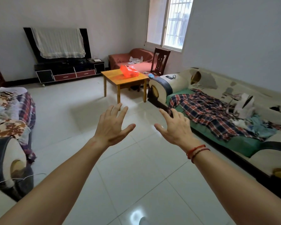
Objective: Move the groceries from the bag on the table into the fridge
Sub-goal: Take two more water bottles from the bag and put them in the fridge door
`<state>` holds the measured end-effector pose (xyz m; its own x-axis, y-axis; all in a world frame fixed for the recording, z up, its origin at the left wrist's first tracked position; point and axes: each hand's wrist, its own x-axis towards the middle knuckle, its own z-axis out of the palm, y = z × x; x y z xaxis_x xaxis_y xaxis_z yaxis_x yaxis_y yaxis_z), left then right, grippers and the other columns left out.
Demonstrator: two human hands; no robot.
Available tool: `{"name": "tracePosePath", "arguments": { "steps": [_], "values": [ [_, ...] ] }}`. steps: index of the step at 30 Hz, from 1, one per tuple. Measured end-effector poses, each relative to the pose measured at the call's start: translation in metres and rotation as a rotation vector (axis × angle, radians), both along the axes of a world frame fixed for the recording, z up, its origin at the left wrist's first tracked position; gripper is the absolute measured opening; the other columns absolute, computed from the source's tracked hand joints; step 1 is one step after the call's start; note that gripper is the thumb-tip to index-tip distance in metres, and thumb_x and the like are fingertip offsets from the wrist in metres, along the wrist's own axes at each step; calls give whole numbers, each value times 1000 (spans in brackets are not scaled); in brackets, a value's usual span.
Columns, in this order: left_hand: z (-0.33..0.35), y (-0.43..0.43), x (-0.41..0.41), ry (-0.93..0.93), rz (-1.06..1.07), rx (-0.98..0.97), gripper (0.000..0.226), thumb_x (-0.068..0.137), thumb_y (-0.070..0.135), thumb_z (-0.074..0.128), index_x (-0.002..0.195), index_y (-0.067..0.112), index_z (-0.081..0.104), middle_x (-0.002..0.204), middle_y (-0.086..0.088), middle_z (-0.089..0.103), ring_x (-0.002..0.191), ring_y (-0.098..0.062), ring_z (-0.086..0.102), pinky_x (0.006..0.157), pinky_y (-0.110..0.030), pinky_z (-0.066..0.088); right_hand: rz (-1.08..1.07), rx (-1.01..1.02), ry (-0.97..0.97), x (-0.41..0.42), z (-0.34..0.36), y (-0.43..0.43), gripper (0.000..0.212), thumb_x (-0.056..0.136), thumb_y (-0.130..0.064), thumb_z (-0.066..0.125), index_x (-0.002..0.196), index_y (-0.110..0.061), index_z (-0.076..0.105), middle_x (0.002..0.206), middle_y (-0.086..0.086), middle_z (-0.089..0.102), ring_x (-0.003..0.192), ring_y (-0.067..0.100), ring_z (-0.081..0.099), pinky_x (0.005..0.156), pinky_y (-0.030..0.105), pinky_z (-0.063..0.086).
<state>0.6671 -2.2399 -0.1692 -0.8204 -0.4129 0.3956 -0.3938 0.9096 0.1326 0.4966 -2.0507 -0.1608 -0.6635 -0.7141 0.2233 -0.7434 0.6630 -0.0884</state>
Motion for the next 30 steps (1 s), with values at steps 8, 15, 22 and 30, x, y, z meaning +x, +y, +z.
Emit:
{"name": "tracePosePath", "arguments": {
  "steps": [8,15,22,30],
  "values": [
    [4,-102,-151,-50,34,3,85,85,73,23,151,21,33,158,-8,31,145,-30,25,109,-52,34,33,-2,-44,-153,-9,-105,71,96,-67,37,157,-38,19,159,15,29,145,33,29,116,53,26],
    [11,-180,-249,-52,66,14,88,85,75,22,152,18,31,158,-9,30,145,-31,25,113,-51,31,51,12,-38,-258,-3,-186,70,96,-68,37,157,-38,18,158,14,30,142,33,32,115,54,27],
    [-2,-263,-331,-59,64,30,87,85,74,21,152,19,32,158,-9,29,146,-31,24,113,-51,31,58,22,-52,-344,-15,-267,70,96,-67,37,157,-39,18,158,14,29,143,34,31,116,55,25],
    [-25,-403,-442,-58,70,60,84,87,75,21,151,21,33,160,-9,27,148,-31,21,117,-51,27,53,36,-37,-455,-30,-402,70,95,-68,37,156,-40,18,157,12,30,141,33,32,115,53,27]
  ]
}}
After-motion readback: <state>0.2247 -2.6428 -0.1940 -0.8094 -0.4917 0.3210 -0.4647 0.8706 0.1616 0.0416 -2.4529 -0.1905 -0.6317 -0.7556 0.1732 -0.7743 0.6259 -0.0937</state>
